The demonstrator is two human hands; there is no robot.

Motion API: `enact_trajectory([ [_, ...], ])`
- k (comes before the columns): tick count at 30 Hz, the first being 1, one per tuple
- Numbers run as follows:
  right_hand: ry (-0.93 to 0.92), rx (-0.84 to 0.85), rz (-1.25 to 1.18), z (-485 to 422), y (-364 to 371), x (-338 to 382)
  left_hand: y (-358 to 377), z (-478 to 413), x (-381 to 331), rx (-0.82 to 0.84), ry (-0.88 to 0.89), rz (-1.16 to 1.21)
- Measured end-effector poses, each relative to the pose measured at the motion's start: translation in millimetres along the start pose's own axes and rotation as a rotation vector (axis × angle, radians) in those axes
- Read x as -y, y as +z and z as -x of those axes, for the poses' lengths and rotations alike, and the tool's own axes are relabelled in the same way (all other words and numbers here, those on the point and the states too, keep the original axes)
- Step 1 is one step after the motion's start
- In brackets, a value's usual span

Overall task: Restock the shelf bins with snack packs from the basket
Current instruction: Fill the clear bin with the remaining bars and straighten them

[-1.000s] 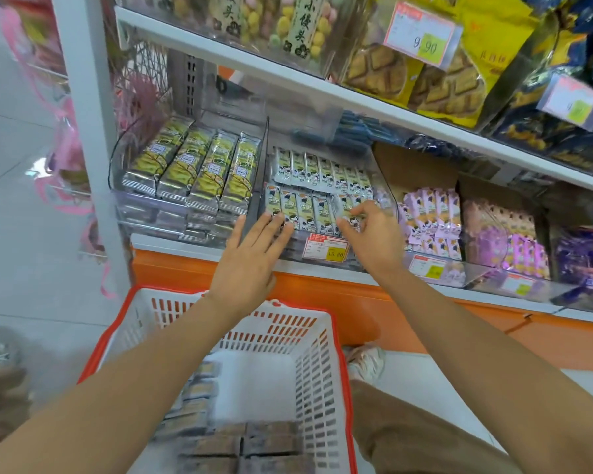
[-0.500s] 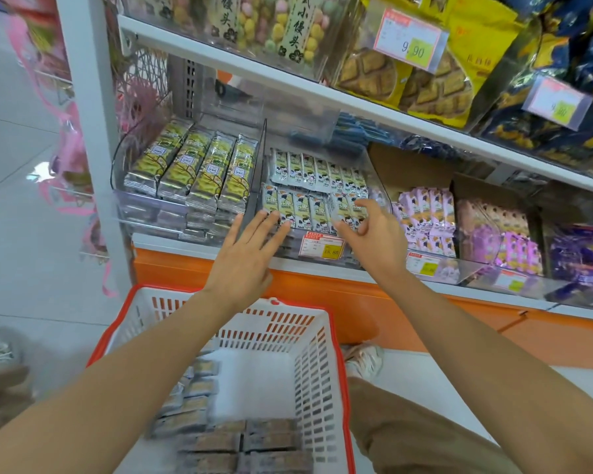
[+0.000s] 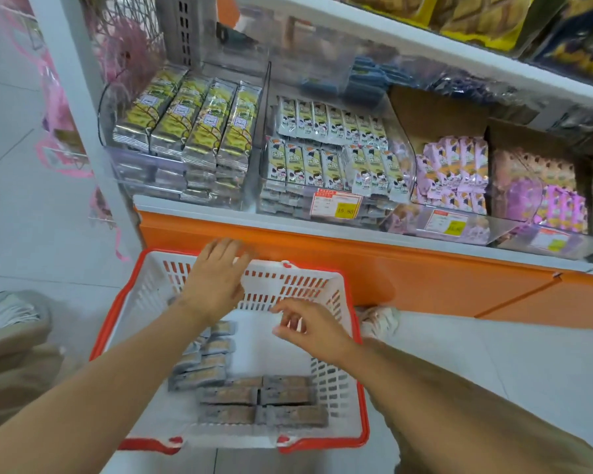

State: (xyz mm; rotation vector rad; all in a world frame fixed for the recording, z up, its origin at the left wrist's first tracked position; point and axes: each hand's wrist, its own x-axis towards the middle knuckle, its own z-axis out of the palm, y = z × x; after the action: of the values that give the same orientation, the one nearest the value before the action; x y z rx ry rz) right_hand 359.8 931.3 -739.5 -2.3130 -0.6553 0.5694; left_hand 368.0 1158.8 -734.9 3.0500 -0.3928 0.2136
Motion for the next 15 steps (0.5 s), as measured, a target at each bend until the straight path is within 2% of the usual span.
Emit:
enact_trajectory([
  [2,0.066,0.128,0.006,-0.5,24.0,-16.6,11.7,3.3,10.0,0.129,-0.061,-0.016],
  [5,0.13,0.315,0.051,-2.9,51.9,-37.1,28.0,1.6,22.7,0.23,-0.121,-0.066],
  [11,0.295,0.539,0.123,-2.6,93.5,-73.2,61.6,-3.6,34.9,0.31,-0.139,-0.124],
  [15,0.218,0.634,0.2,4.8,104.5,-90.8,74.6,-4.3,36.5,0.282,-0.139,-0.104],
])
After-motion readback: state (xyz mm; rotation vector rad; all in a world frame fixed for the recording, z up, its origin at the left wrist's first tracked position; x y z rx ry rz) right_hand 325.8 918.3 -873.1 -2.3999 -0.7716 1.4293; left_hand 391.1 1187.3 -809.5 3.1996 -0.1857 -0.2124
